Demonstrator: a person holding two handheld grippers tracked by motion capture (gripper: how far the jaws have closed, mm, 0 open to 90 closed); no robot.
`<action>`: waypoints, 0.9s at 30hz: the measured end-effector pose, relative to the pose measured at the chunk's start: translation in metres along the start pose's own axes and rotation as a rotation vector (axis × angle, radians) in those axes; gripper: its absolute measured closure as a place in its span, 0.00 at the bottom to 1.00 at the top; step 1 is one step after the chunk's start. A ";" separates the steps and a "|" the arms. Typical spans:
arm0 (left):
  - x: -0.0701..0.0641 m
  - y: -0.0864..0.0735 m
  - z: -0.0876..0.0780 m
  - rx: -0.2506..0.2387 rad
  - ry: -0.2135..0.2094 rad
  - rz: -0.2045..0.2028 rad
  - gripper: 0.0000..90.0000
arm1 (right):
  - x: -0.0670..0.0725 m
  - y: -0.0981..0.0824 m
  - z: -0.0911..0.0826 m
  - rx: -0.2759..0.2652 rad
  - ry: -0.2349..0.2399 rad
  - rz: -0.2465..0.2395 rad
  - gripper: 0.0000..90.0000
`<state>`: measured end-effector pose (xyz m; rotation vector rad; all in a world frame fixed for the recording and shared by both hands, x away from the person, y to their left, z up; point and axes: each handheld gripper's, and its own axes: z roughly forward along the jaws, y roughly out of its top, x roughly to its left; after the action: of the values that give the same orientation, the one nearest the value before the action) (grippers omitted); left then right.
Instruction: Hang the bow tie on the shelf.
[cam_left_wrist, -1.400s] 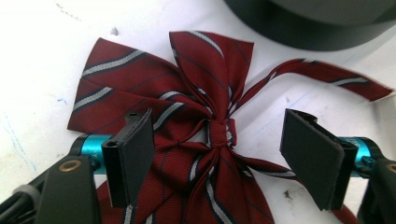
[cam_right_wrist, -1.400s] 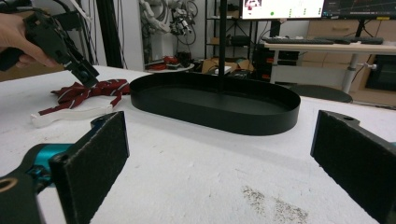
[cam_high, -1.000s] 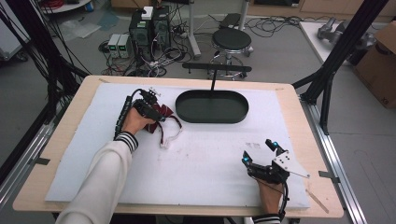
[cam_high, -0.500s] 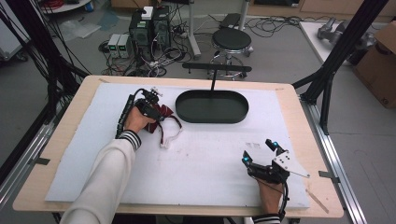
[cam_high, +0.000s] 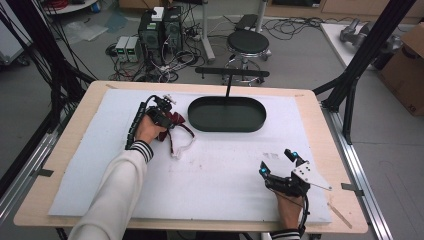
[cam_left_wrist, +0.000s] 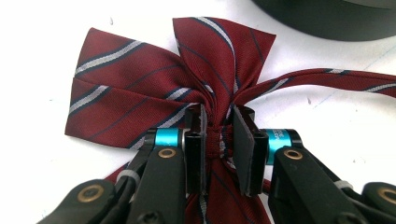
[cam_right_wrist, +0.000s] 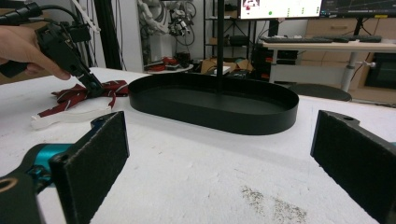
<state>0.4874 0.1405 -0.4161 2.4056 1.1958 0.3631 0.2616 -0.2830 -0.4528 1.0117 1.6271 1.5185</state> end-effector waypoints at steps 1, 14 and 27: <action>0.000 0.000 0.000 -0.003 -0.002 -0.003 0.84 | 0.000 0.000 0.000 0.000 0.000 0.000 0.04; 0.004 -0.003 -0.018 -0.115 -0.002 -0.016 0.84 | 0.000 0.000 0.000 -0.003 0.000 0.002 0.04; 0.001 0.000 -0.052 -0.347 -0.037 -0.025 0.84 | 0.000 0.000 0.000 0.001 -0.001 -0.001 0.04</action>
<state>0.4668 0.1543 -0.3702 2.0880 1.0488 0.4731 0.2616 -0.2826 -0.4528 1.0115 1.6283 1.5161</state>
